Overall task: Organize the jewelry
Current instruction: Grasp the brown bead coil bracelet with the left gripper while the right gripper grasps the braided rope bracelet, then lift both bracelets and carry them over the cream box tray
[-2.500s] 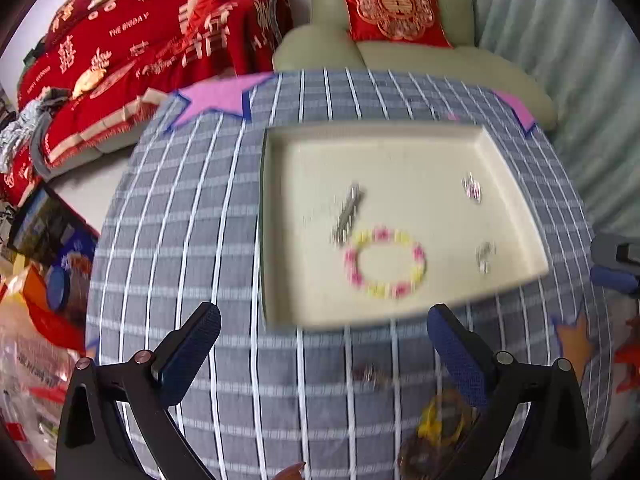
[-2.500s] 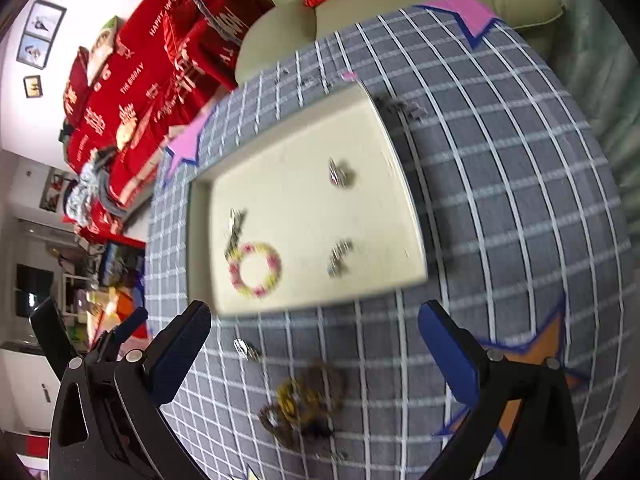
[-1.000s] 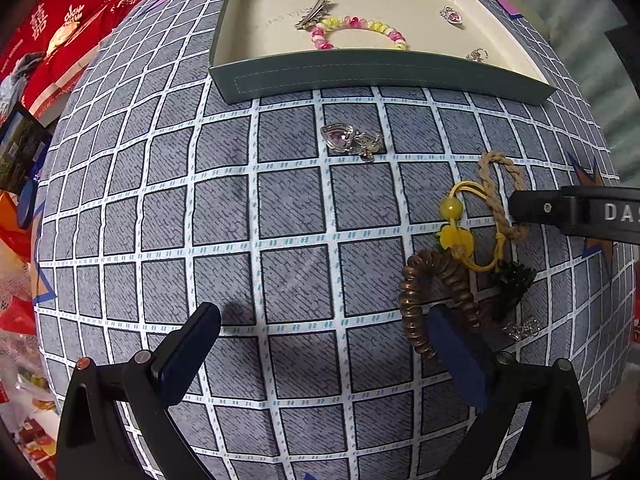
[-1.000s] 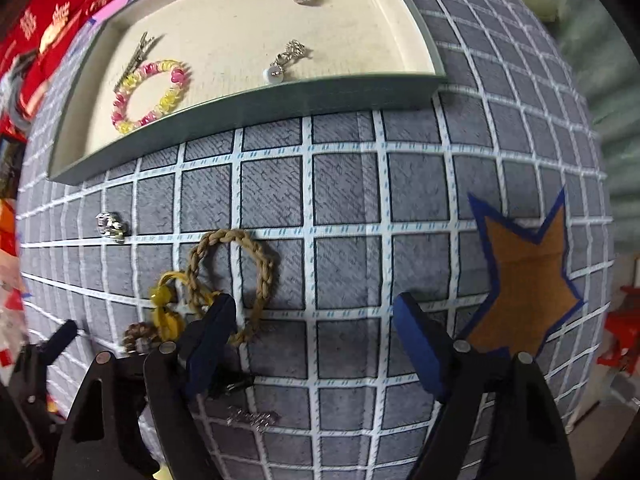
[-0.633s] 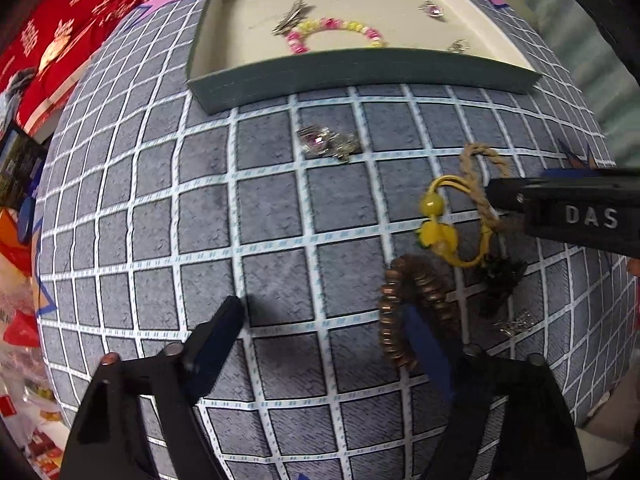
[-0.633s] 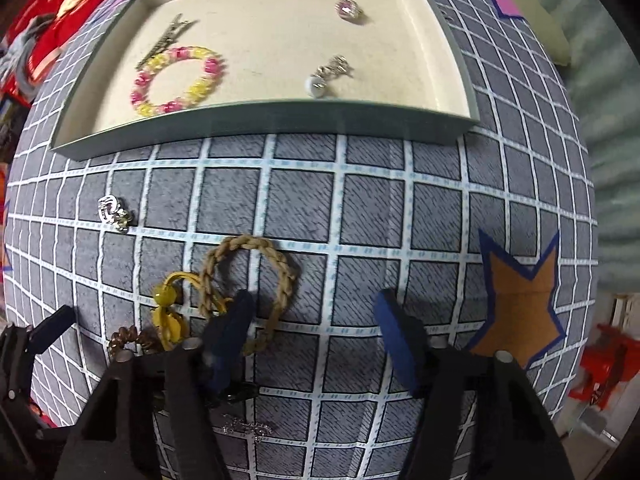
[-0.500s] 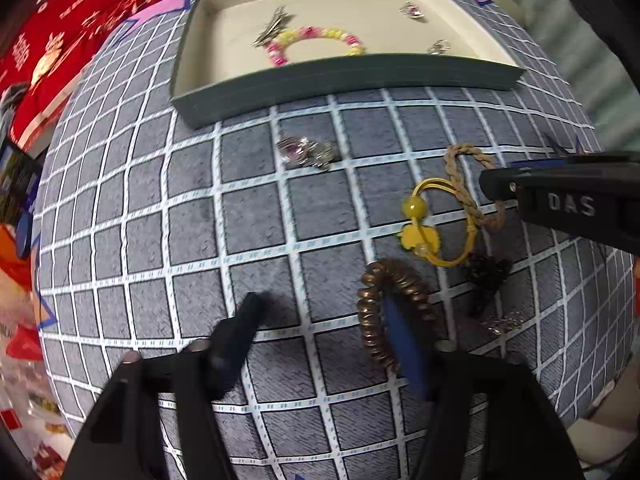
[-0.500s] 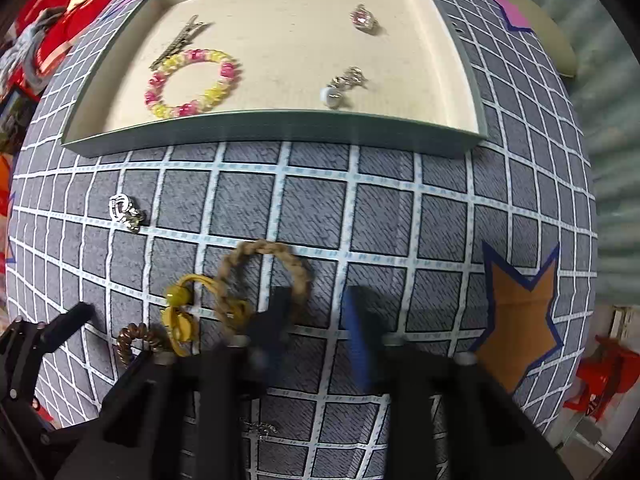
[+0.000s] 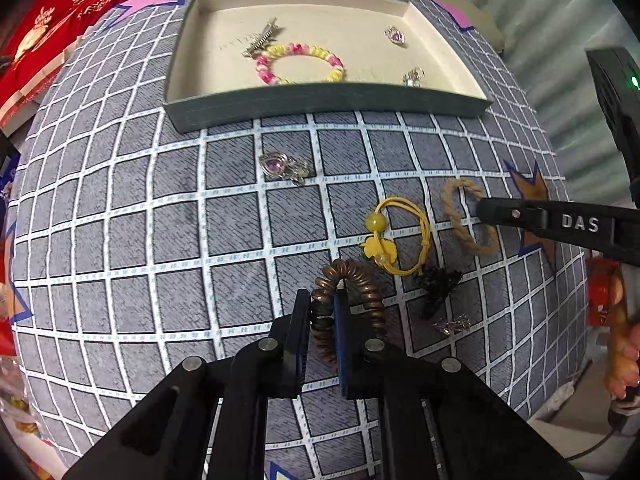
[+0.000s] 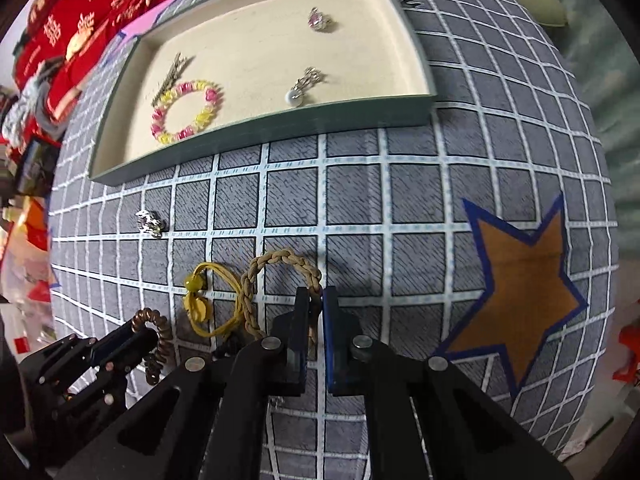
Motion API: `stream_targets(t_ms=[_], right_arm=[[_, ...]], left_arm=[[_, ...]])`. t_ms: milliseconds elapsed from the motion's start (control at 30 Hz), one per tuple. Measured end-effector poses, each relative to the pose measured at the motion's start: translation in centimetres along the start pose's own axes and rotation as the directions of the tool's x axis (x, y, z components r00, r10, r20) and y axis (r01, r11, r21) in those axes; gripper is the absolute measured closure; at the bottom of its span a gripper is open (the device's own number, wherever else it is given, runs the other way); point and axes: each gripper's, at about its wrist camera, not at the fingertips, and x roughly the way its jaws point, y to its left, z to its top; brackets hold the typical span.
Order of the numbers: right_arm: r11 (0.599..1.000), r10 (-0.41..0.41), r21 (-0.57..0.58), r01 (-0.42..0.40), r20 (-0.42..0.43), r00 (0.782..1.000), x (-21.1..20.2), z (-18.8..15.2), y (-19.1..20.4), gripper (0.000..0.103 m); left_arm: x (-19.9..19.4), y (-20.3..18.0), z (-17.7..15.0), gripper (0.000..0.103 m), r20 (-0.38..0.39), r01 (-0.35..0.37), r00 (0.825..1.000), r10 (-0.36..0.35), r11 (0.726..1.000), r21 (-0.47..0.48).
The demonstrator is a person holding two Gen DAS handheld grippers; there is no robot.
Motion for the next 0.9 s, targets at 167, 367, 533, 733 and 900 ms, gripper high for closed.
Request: stream_targets(t_ms=[167,367,533,733,900], right_arm=[[0.999,0.024,0.022,-0.025,0.016,1.000,-1.3,-0.3,-2.1,0.096],[0.996,0.059,0.058,-0.061,0.033,0.998,-2.9,-1.0,-2.1,0.096],[0.993,0.090,0.078,-0.094,0.051,0.995,-3.2,-0.4,-3.8,0.096],[0.991,0.104,0.077,-0.110,0.083,0.991,-5.0,0.3,-5.7,0.096],[0.991,0.113,0.065,-0.121,0.112,0.987,-6.3,1.8,-5.5,0.096]], left_arm=[[-1.5,1.2,-0.5,0.082,0.020,0.007,1.000,-0.007,1.000,-0.001],[-3.5,2.2,-0.6,0.082,0.047,0.009,0.999,-0.009,1.000,-0.003],[-4.7,2.4,0.2,0.082,0.079,0.012,0.997,-0.012,1.000,-0.008],[-6.0,2.2,2.1,0.082,0.125,0.018,0.992,-0.017,1.000,-0.006],[-6.9,2.0,4.0,0.082,0.162,0.019,0.987,-0.018,1.000,-0.007]])
